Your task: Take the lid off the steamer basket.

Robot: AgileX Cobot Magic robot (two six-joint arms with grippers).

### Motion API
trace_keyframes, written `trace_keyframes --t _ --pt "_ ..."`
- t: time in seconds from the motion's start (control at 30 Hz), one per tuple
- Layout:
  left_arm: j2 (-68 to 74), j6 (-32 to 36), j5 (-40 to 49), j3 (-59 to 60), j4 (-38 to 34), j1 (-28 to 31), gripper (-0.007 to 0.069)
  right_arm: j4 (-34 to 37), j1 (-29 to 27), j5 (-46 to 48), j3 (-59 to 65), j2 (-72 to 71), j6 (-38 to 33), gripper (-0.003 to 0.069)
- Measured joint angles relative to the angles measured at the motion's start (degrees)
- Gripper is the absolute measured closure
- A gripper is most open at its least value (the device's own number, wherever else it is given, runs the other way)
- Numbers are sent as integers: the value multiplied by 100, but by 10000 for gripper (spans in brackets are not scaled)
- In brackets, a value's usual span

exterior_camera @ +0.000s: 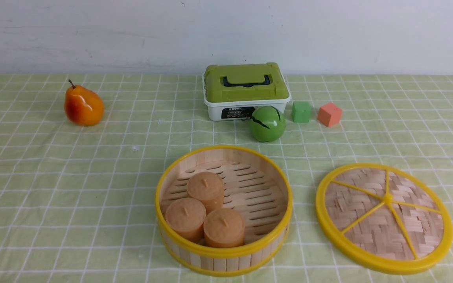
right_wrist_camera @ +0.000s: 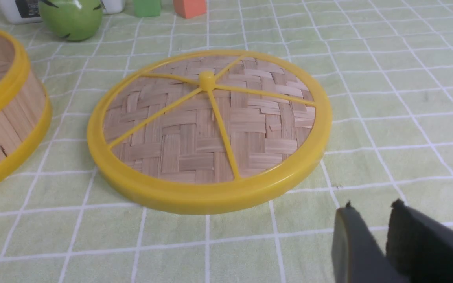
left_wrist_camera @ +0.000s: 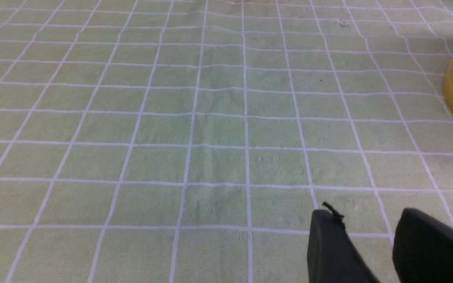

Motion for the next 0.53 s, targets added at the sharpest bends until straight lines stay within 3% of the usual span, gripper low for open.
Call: trace_keyframes --t 0.53 --pt "0 0 0 0 0 0 386 0 0 0 0 0 0 524"
